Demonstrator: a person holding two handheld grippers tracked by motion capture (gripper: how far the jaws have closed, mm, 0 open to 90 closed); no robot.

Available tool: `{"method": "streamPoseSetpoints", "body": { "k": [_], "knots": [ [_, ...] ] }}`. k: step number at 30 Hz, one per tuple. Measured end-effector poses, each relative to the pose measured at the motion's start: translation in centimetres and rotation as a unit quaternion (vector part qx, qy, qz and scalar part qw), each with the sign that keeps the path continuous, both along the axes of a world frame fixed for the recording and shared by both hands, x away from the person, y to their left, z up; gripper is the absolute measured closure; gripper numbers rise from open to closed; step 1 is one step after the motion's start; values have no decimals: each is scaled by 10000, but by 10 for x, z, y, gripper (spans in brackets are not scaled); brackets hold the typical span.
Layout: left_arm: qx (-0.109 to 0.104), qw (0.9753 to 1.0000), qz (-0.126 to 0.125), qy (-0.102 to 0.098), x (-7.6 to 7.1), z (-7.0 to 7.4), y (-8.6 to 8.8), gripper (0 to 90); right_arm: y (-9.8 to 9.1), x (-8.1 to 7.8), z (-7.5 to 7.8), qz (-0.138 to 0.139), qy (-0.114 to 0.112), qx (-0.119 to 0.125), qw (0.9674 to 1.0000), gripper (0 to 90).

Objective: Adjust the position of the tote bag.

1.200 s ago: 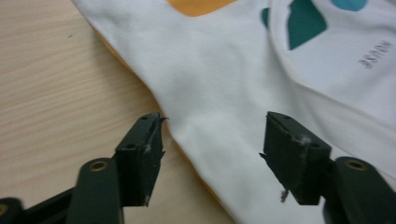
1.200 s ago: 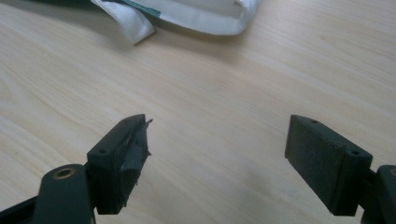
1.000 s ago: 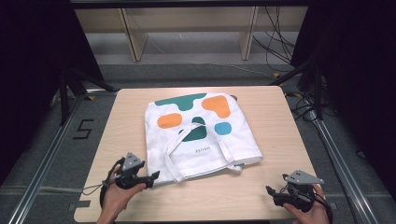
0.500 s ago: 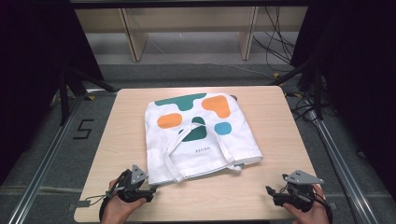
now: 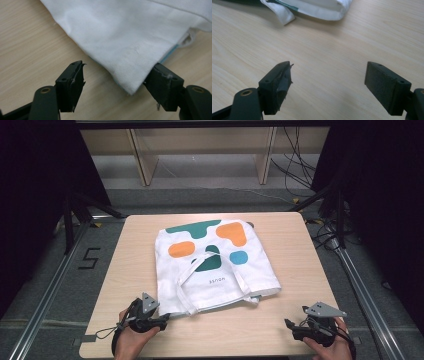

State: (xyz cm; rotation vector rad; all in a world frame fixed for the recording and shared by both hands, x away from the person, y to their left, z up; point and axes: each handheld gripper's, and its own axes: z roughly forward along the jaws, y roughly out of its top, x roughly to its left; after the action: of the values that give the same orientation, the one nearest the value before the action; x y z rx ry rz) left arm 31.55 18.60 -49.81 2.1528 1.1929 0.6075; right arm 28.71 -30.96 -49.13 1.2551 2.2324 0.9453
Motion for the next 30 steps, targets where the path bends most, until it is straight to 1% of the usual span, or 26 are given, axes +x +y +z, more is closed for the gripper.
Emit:
{"method": "streamPoseSetpoints", "body": {
  "k": [1,2,3,4,5,6,7,8,9,11,12,13,14,15,16,17,18,19,21,22,24,25,26,27,28,30],
  "knots": [
    [68,10000,-12,-21,2,1,0,294,0,0,0,-29,-92,-21,10000,222],
    [14,10000,37,-39,4,0,-2,293,0,2,-1,47,-170,-90,9998,222],
    [110,9999,-7,-86,6,1,-2,291,1,3,-1,113,-83,-23,9999,223],
    [105,9998,26,-139,8,0,-4,291,2,2,1,-5,-43,-3,10000,223],
    [-15,9999,92,-136,11,-1,-6,291,2,4,-1,50,-165,-39,9998,224],
    [104,9998,53,-183,14,0,-7,292,3,4,0,13,-93,-42,9999,223],
    [128,9997,72,-216,17,0,-8,292,2,6,0,60,-231,-117,9996,224],
    [144,9995,90,-261,20,-1,-11,292,4,6,1,4,-115,-38,9999,224],
    [251,9993,43,-281,24,-2,-12,298,3,9,1,73,-146,-115,9998,224],
    [232,9992,24,-329,29,-4,-17,309,3,13,1,61,-254,-117,9996,225],
    [360,9986,-46,-375,29,-3,-18,313,4,15,2,2,-209,-50,9998,226],
    [397,9981,-115,-447,30,-3,-20,323,3,17,3,-38,-323,-164,9993,228],
    [383,9977,-221,-507,30,-3,-20,386,3,20,3,-33,-284,-148,9995,233],
    [284,9977,-336,-520,29,-1,-19,483,3,24,3,-23,-299,-197,9994,240],
    [240,9975,-348,-561,28,0,-19,562,2,28,3,-16,-342,-221,9992,252],
    [262,9970,-448,-583,27,1,-18,642,1,32,4,-31,-440,-266,9987,264],
    [271,9965,-463,-638,26,2,-17,692,2,36,4,-39,-410,-207,9989,280],
    [191,9964,-514,-641,26,3,-16,724,2,40,5,-22,-481,-253,9985,294],
    [-13,9967,-453,-668,26,6,-13,765,4,49,6,-26,-522,-277,9982,305],
    [-17,9966,-492,-665,26,8,-10,775,6,53,6,-4,-543,-284,9981,314],
    [-204,9964,-439,-692,26,8,-9,782,12,60,6,125,-541,-342,9979,327],
    [-135,9967,-500,-620,26,9,-7,783,16,64,5,195,-584,-403,9973,328],
    [-257,9960,-453,-729,26,8,-9,783,21,66,4,185,-510,-393,9978,335],
    [-225,9961,-441,-734,27,8,-8,784,24,70,4,302,-526,-489,9970,351],
    [-395,9957,-363,-757,26,7,-10,784,28,74,2,348,-543,-536,9965,365],
    [-277,9960,-454,-721,26,9,-8,784,35,82,0,421,-545,-658,9954,373]
  ]
}}
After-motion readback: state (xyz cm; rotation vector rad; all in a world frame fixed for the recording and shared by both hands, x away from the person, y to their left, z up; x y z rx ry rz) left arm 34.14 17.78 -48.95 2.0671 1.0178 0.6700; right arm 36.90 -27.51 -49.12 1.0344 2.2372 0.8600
